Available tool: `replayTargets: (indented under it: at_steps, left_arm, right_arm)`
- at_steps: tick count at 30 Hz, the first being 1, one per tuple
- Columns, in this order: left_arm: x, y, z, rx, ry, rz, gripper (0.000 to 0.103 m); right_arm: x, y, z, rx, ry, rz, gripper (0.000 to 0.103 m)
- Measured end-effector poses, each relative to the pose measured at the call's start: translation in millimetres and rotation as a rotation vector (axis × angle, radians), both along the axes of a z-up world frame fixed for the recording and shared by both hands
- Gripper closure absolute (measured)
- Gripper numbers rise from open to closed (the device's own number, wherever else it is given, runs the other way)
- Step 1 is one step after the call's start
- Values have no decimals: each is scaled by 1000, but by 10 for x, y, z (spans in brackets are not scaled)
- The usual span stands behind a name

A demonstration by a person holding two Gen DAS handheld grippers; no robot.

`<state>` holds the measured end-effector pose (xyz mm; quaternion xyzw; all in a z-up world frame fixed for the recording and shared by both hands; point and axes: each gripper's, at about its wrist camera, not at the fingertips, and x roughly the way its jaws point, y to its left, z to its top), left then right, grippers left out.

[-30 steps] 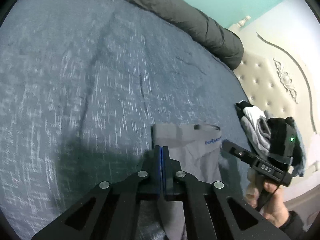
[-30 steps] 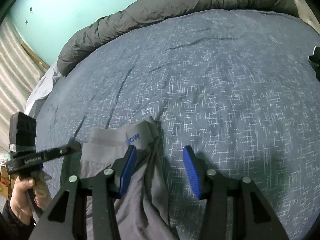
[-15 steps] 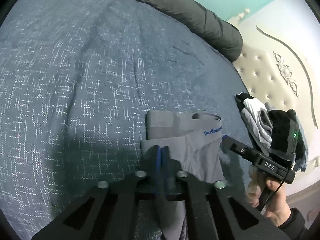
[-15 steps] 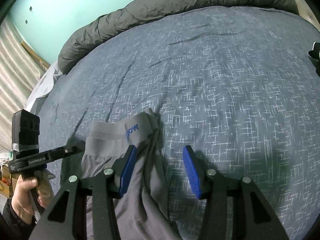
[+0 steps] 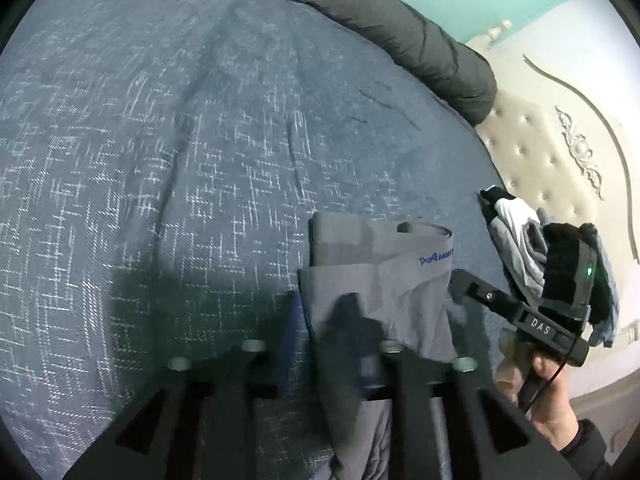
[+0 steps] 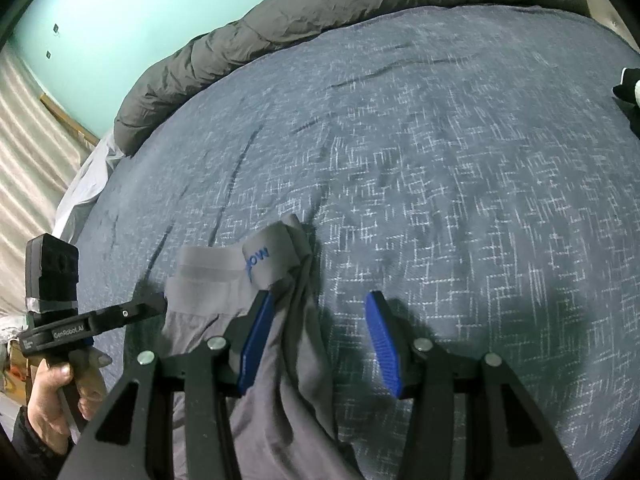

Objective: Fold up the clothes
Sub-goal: 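Grasp the blue-printed waistband with the left gripper while the right gripper grasps beside it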

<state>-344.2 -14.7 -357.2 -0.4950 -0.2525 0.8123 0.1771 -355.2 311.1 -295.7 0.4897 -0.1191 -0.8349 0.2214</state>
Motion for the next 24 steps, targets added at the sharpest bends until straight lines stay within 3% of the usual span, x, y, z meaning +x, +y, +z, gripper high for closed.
replayTargets:
  at_steps: [4, 6, 7, 14, 24]
  left_arm:
    - [-7, 12, -39, 16, 8, -8, 74]
    - [-20, 31, -38, 17, 14, -15, 84]
    - [-23, 33, -21, 15, 20, -14, 97]
    - [-39, 33, 88, 8, 61, -3, 97]
    - [-218, -24, 57, 87, 15, 57, 97]
  right_arm:
    - [15, -9, 10, 2, -1, 8, 54]
    - [15, -10, 21, 4, 0, 9, 54]
    - [14, -10, 24, 4, 1, 8, 54]
    - [14, -4, -2, 0, -1, 3, 54]
    - [-36, -22, -4, 3, 2, 18, 54]
